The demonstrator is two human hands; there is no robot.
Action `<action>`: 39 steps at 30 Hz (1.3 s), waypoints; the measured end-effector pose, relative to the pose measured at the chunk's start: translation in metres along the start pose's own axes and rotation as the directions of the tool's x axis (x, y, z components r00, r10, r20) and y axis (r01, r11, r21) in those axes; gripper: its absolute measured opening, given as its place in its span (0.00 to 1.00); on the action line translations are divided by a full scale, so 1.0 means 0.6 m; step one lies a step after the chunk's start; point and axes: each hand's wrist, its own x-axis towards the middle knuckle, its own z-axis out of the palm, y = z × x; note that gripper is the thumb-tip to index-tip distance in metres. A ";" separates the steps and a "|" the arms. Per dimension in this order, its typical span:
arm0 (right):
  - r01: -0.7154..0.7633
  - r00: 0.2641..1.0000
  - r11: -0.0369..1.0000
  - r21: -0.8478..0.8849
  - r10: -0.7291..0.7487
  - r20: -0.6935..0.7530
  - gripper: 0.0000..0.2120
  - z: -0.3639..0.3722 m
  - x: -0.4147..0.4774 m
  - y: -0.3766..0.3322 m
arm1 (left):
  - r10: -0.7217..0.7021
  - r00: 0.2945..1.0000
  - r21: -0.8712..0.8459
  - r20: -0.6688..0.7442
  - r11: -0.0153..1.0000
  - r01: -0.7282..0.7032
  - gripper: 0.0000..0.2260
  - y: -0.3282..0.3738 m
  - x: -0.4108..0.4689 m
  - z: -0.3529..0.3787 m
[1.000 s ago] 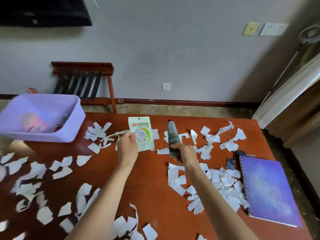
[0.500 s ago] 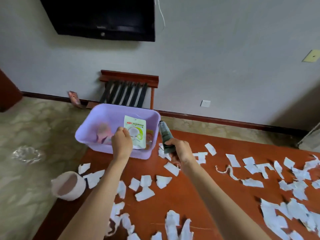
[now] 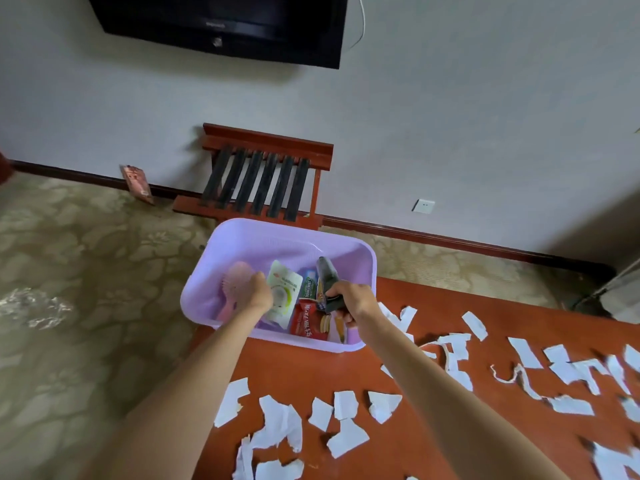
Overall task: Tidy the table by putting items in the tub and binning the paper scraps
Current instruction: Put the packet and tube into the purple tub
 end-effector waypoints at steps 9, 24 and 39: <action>-0.037 0.999 0.998 -0.046 0.036 -0.021 0.13 0.019 0.041 0.002 | -0.007 0.976 0.233 0.219 0.971 -0.046 0.14 -0.036 0.044 0.023; 0.006 0.972 0.991 -0.137 0.026 0.233 0.15 0.139 0.053 -0.019 | 0.064 0.870 -0.660 0.489 0.679 0.321 0.10 -0.018 0.055 -0.096; 0.206 0.905 0.689 -0.695 0.135 0.403 0.12 0.219 0.116 0.013 | 0.069 0.979 0.010 0.190 0.997 -0.073 0.24 -0.041 0.087 -0.033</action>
